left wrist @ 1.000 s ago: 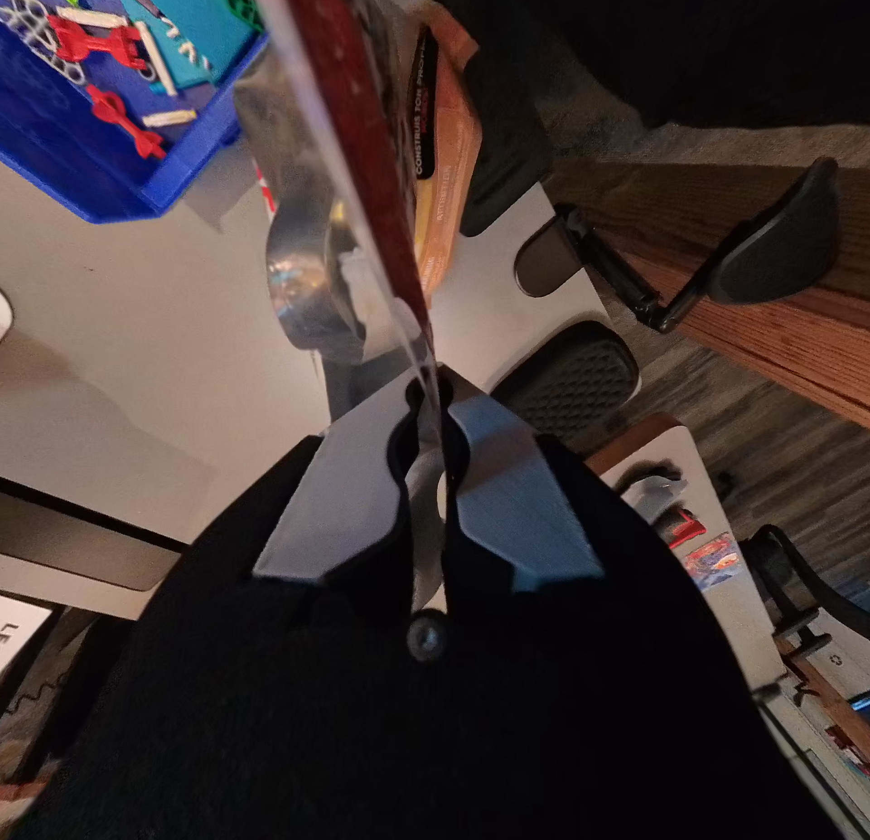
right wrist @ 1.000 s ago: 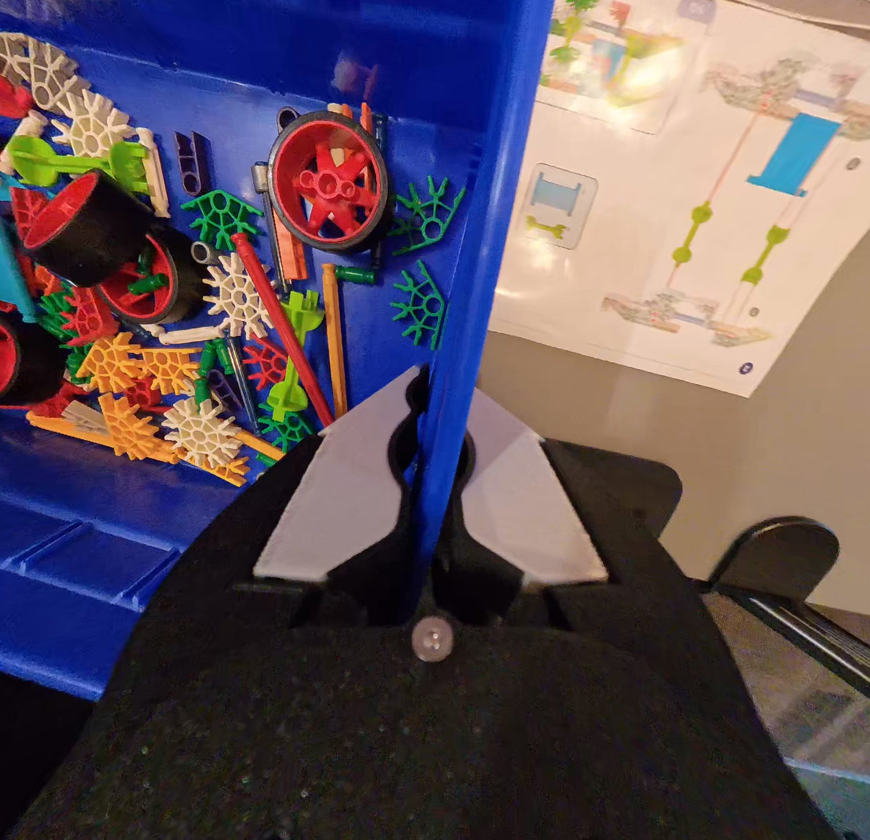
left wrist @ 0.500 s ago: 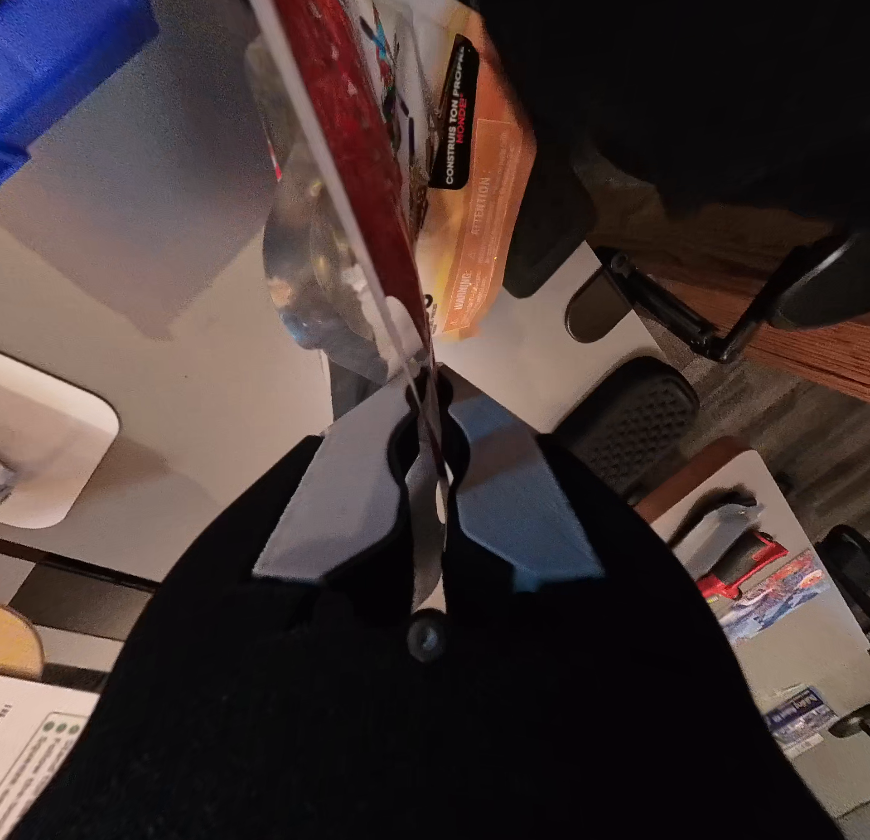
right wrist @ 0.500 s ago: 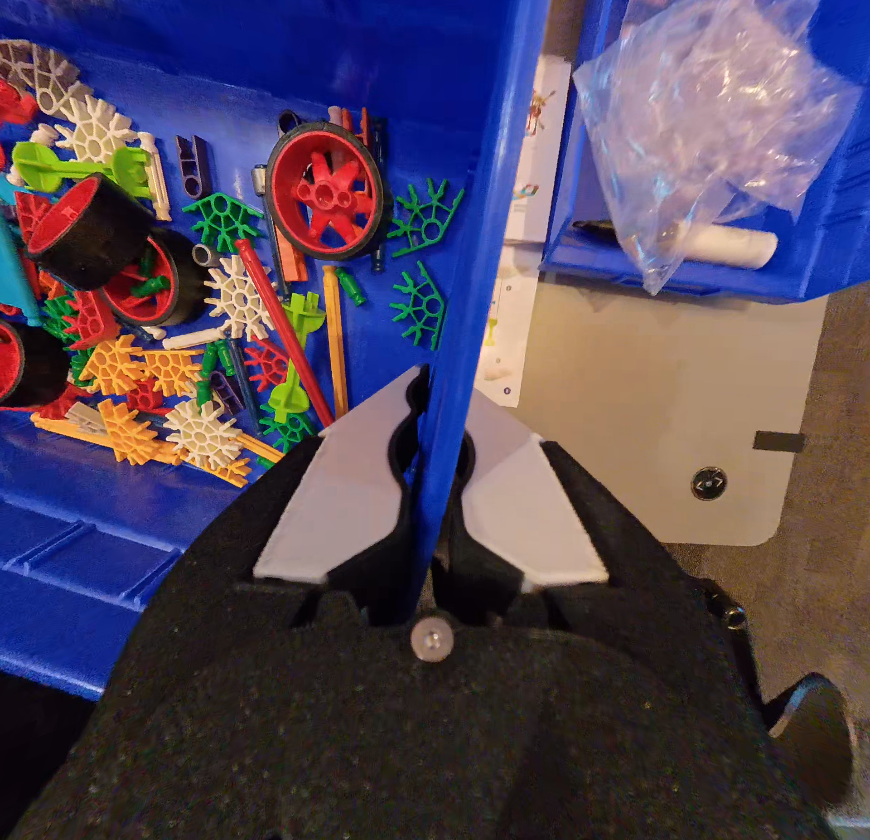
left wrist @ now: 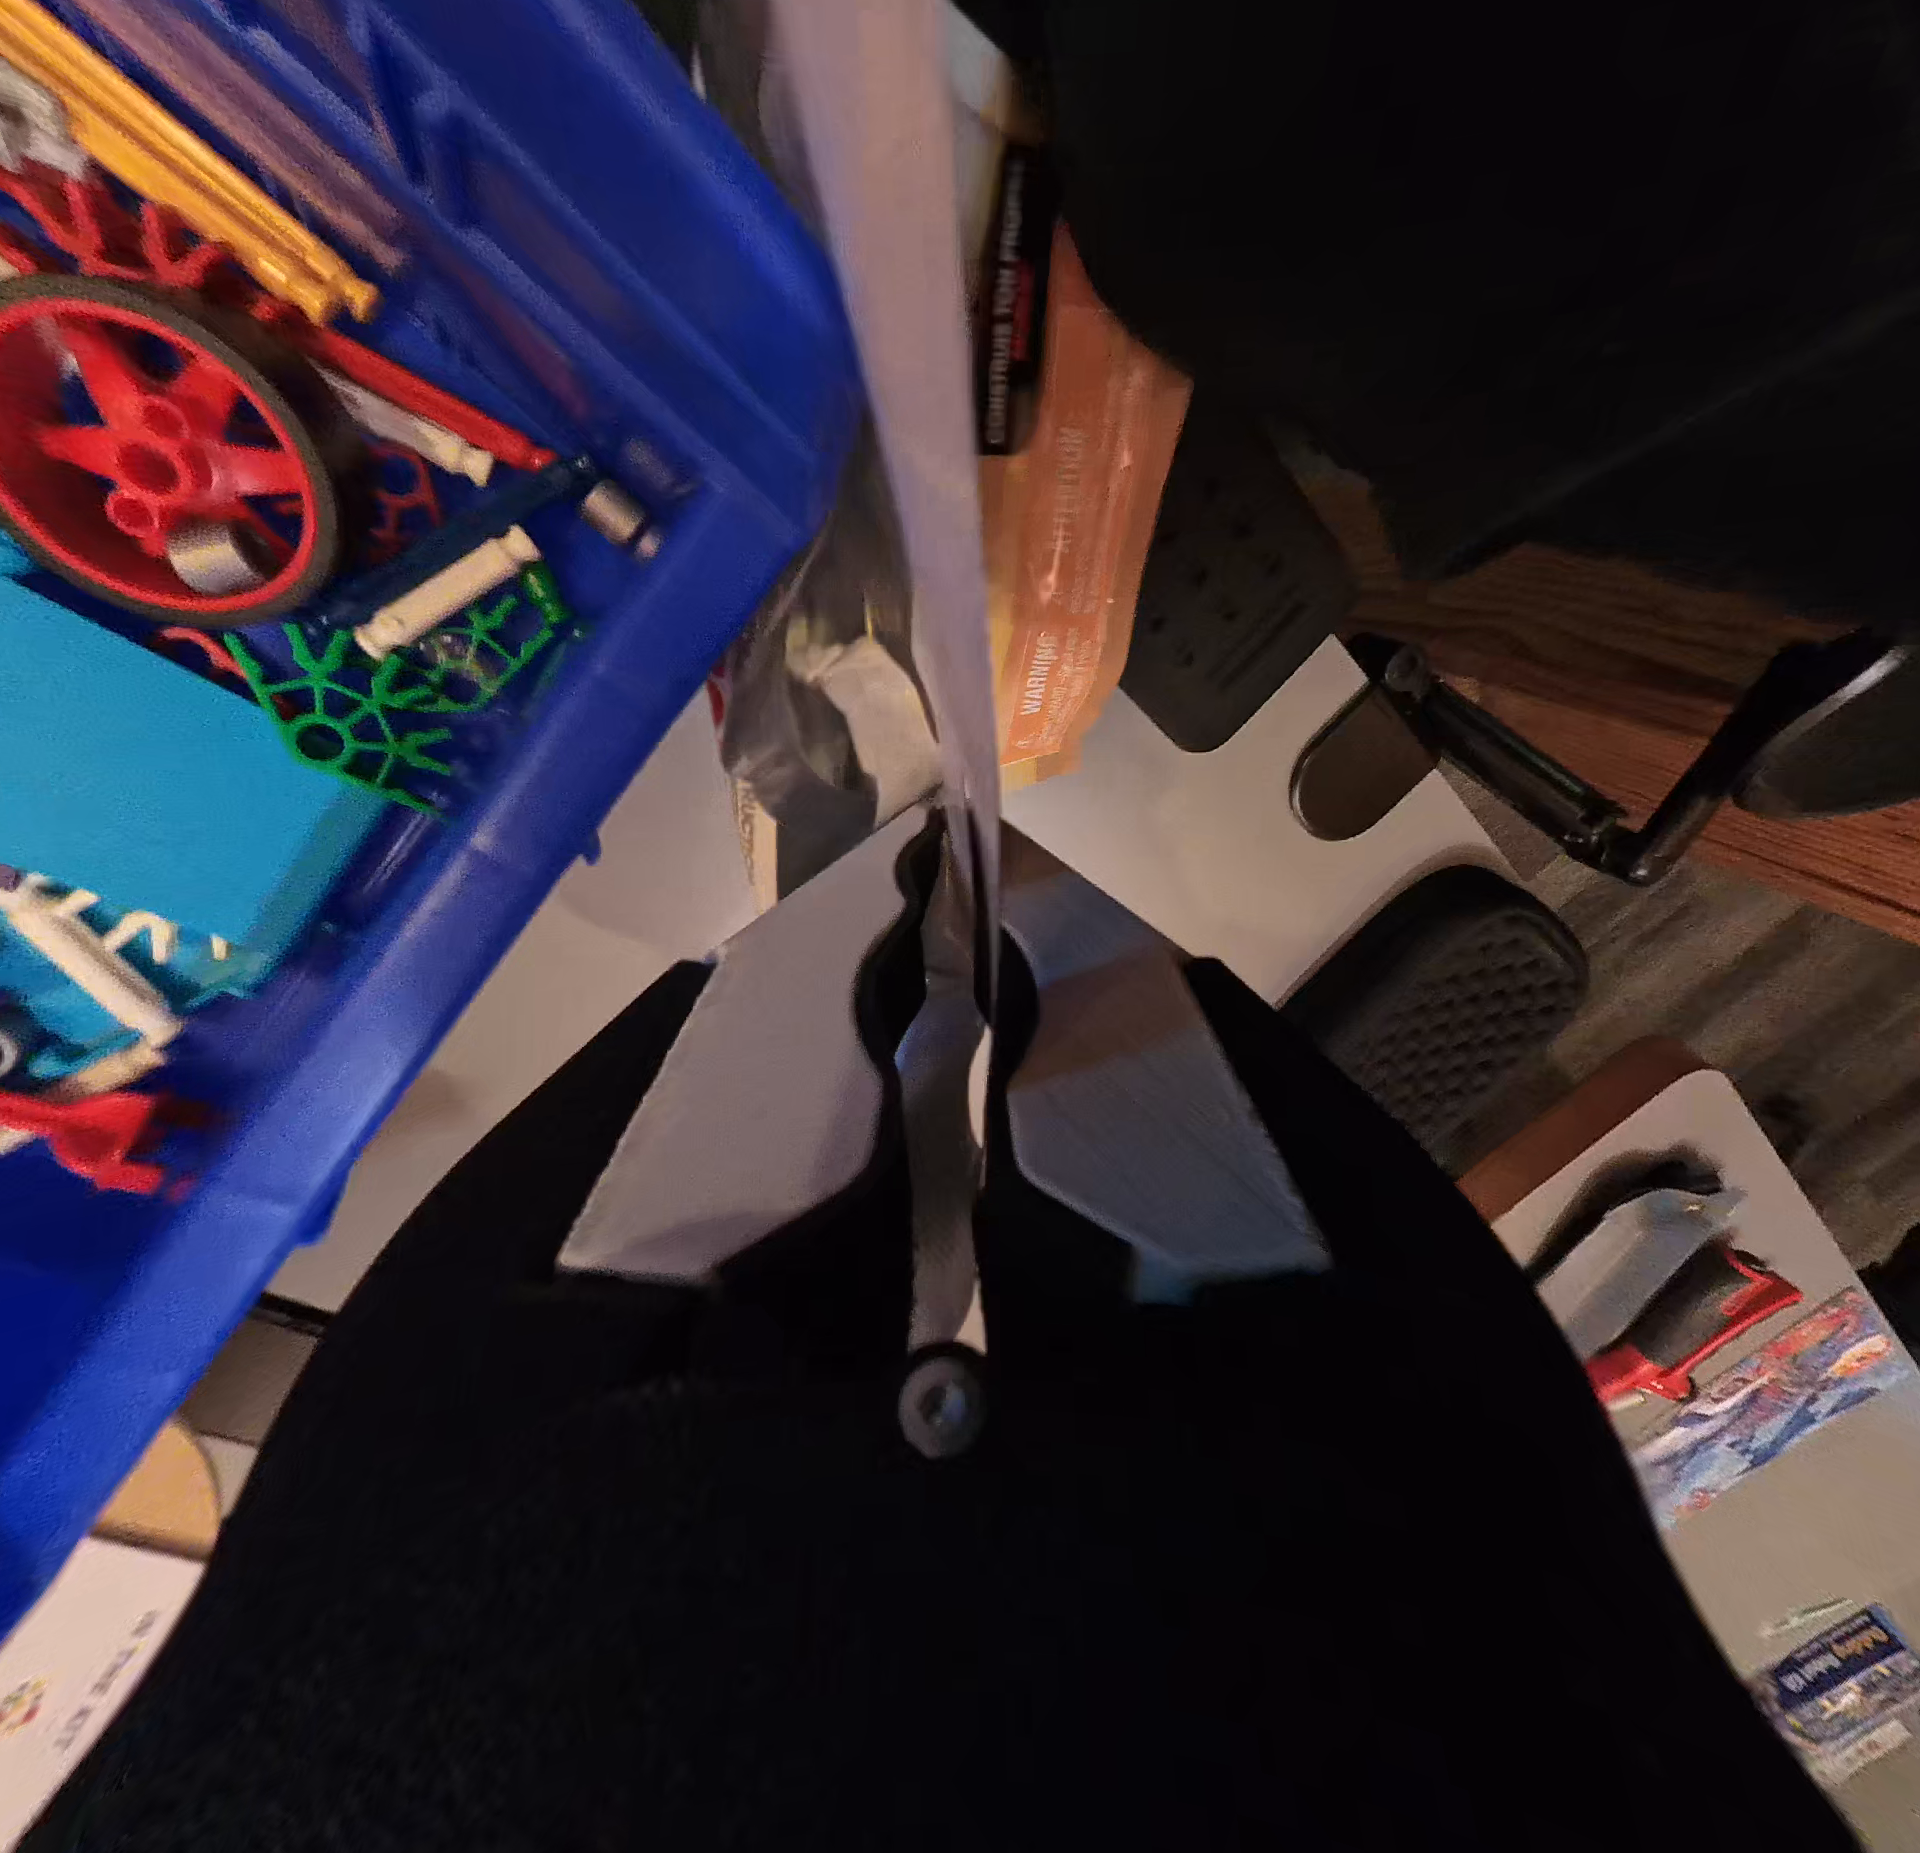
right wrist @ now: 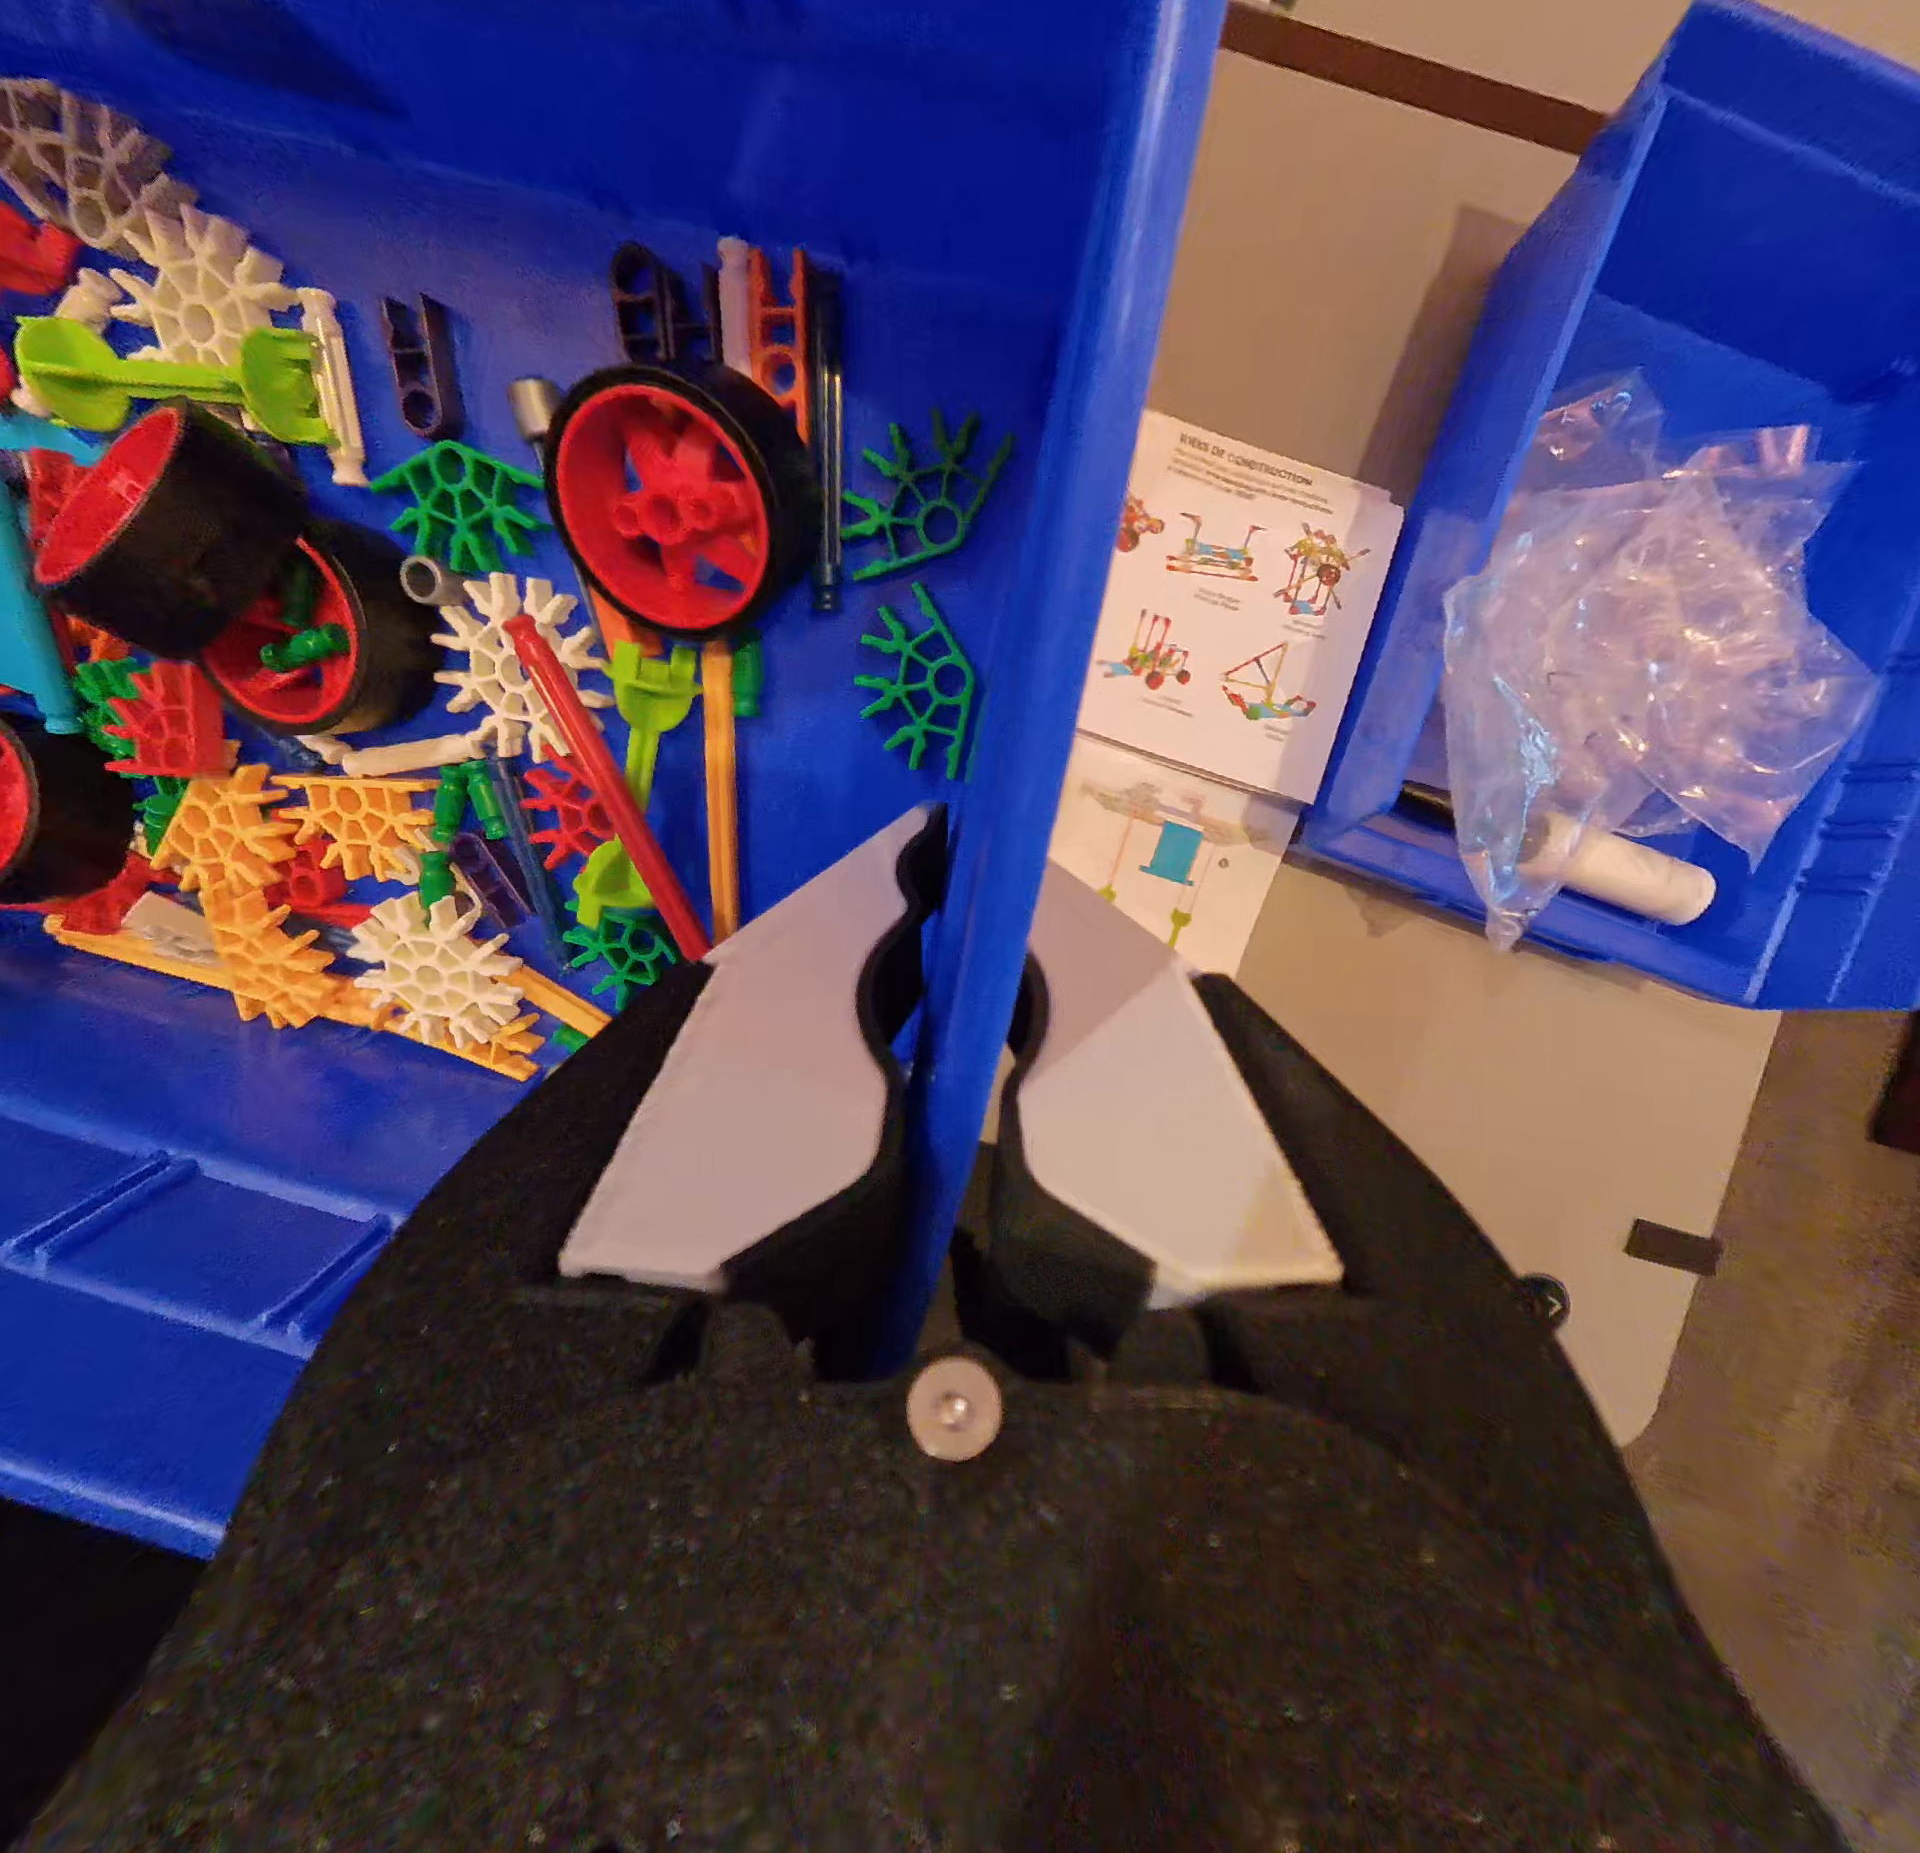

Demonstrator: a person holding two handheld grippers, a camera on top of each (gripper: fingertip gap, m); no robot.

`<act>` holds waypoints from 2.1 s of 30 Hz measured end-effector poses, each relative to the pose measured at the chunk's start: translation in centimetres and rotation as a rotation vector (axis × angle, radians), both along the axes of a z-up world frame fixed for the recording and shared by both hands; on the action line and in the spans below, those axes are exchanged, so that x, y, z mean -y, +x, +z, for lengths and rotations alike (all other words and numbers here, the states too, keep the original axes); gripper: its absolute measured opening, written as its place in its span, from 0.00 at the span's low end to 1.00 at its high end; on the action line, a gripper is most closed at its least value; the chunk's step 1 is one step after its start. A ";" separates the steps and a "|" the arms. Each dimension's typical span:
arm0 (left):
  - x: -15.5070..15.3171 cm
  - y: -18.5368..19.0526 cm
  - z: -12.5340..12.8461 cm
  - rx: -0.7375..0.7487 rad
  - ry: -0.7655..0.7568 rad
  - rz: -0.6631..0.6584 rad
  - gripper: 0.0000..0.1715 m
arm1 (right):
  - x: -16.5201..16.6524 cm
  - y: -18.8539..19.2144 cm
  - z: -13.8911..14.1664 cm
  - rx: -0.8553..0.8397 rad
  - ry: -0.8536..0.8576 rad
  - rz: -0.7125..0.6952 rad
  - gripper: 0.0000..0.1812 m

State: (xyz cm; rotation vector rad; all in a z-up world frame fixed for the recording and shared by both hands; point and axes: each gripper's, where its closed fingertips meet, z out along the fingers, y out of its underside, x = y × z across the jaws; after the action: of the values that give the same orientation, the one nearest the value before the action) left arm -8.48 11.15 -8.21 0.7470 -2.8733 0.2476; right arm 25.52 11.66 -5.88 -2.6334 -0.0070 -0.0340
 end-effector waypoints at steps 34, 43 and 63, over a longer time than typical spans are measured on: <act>0.5 1.3 0.5 -0.008 -0.236 0.352 0.00 | -2.8 -0.1 1.3 -0.262 0.040 0.046 0.00; 1.6 -0.5 1.2 0.006 -0.247 0.416 0.00 | -1.8 -2.5 -2.3 -0.189 -0.058 0.113 0.00; 0.4 -2.8 2.9 -0.147 -0.300 0.453 0.00 | -1.0 -0.3 -1.3 -0.173 -0.027 0.076 0.00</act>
State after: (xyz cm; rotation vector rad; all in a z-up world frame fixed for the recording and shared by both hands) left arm -11.29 10.71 -5.32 1.2785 -2.4188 0.6312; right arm 25.21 12.63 -7.21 -2.6516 -0.0489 0.2216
